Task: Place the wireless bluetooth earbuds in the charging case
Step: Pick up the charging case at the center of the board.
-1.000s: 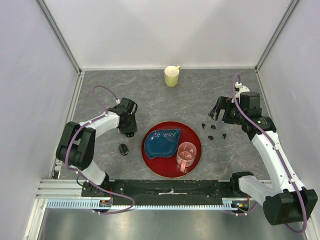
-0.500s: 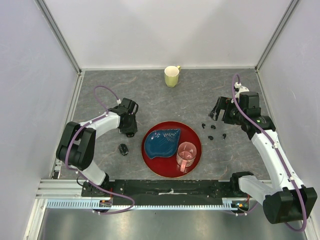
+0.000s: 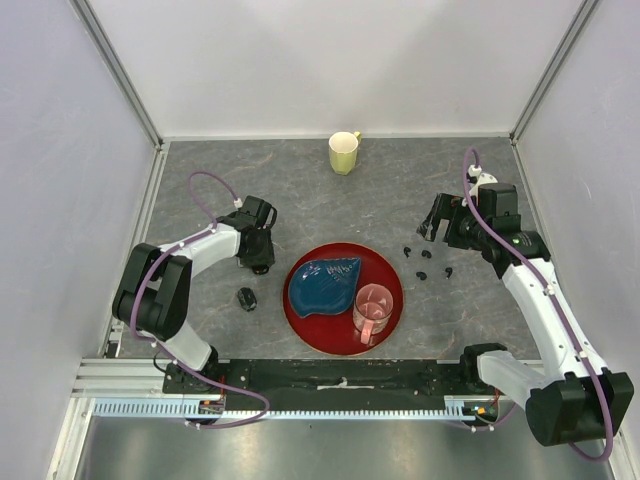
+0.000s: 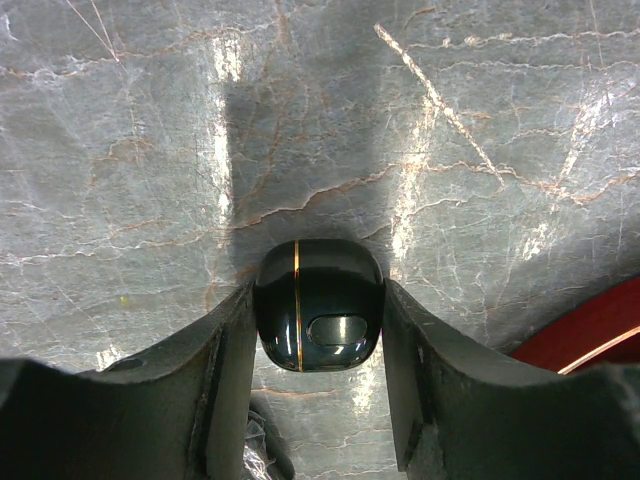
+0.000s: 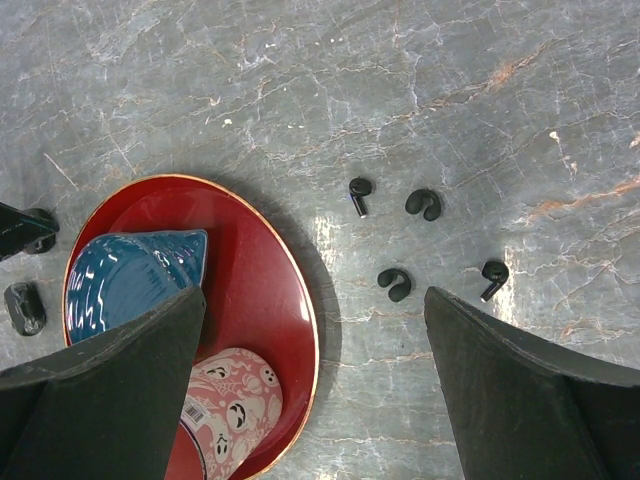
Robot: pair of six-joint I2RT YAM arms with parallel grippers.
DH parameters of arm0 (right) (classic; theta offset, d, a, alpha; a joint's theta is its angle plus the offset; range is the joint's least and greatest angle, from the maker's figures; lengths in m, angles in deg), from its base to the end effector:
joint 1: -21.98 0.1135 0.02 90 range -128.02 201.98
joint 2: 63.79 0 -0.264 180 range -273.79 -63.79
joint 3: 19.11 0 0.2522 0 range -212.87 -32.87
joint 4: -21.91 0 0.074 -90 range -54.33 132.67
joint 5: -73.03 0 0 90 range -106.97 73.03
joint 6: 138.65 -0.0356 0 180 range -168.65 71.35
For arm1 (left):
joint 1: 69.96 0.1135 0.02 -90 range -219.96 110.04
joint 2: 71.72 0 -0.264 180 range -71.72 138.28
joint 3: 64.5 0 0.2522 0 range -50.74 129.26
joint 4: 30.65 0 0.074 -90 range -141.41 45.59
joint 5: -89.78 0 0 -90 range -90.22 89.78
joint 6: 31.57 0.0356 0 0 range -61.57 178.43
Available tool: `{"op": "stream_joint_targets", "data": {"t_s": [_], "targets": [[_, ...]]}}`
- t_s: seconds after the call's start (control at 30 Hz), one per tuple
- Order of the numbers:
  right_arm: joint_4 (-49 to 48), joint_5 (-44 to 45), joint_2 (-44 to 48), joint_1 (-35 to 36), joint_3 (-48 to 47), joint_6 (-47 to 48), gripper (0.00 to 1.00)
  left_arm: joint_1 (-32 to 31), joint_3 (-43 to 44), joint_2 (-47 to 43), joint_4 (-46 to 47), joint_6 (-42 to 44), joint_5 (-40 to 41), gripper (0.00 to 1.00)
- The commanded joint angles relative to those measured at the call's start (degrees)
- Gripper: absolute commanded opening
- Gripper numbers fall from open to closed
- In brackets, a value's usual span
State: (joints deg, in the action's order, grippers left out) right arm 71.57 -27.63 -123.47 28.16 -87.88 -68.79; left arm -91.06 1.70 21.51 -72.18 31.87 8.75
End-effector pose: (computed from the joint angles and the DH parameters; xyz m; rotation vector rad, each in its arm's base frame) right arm 0.2166 0.0301 0.3104 0.1817 2.2979 0.4505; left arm 0.2814 -0.1026 0.1609 -0.1710 2.7321 -0.0130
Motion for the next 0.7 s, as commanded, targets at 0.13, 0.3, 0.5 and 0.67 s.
{"op": "stream_joint_targets", "data": {"t_s": [0.13, 0.3, 0.5, 0.67], "targets": [[0.14, 0.72, 0.09, 0.07, -0.28, 0.28, 0.98, -0.34, 0.55, -0.24, -0.18, -1.82, 0.87, 0.52], [0.14, 0.9, 0.09, 0.15, -0.1, 0.37, 0.98, -0.43, 0.03, -0.51, 0.26, -2.35, 0.96, 0.48], [0.05, 0.72, -0.09, 0.15, -0.19, 0.37, 0.98, -0.43, -0.59, -1.38, 0.44, -2.96, 1.22, 0.55], [0.14, 0.64, -0.17, 0.15, -0.02, 0.28, 0.98, -0.43, -1.29, -2.0, 0.52, -3.14, 1.13, 0.67]]}}
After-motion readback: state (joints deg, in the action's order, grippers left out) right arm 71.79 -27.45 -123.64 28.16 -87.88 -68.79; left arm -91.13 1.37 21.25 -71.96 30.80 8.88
